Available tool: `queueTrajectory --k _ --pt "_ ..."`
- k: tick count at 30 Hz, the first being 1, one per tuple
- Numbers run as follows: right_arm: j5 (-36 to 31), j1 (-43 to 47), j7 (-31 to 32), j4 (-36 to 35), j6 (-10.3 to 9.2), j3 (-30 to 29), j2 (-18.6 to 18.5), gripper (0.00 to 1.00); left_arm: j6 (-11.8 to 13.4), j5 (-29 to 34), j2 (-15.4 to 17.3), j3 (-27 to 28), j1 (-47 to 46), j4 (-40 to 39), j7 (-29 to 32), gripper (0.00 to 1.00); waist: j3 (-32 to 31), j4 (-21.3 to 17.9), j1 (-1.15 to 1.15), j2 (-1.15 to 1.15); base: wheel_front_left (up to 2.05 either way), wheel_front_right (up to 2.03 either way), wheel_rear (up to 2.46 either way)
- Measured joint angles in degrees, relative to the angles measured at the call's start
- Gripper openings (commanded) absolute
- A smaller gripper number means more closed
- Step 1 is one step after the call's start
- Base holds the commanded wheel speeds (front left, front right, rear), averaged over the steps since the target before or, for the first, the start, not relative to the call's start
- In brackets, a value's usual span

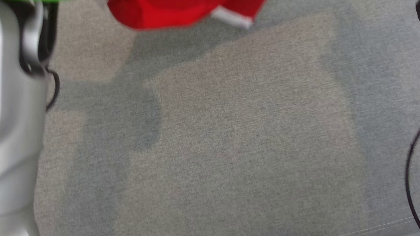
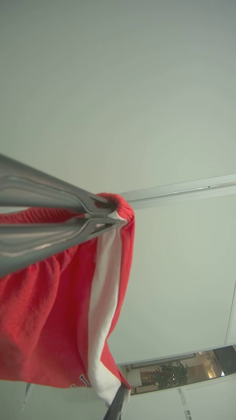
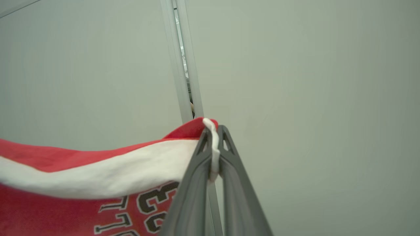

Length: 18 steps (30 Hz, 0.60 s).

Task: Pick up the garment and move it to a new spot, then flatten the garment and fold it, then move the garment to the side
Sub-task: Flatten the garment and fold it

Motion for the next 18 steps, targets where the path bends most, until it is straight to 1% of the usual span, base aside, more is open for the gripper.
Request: queueTrajectory --k 5,9,13,18 --pt "1.75 -10.65 -5.89 11.58 -0.01 0.91 1.42 0.00 -1.66 1.00 -1.82 1.03 -9.24 10.91 -2.69 0.00 2.36 0.51 0.00 0.00 0.00 0.00 0.00" --pt "3.61 -13.83 -7.83 20.81 -0.01 0.85 2.10 0.00 -3.41 0.83 -3.70 0.64 -10.73 18.35 -2.93 0.00 3.77 0.81 0.00 0.00 0.00 0.00 0.00" --pt "5.28 -12.35 -8.54 28.35 -0.01 2.27 2.63 0.00 -4.38 -1.30 -5.50 0.84 -6.70 24.06 -2.93 0.00 4.75 1.06 0.00 0.00 0.00 0.00 0.00" --pt "9.71 -3.16 -8.87 34.63 0.00 4.05 2.48 0.00 -4.81 -5.60 -8.34 1.48 3.86 28.11 -2.93 0.00 5.15 1.58 0.01 0.00 0.00 0.00 0.00"
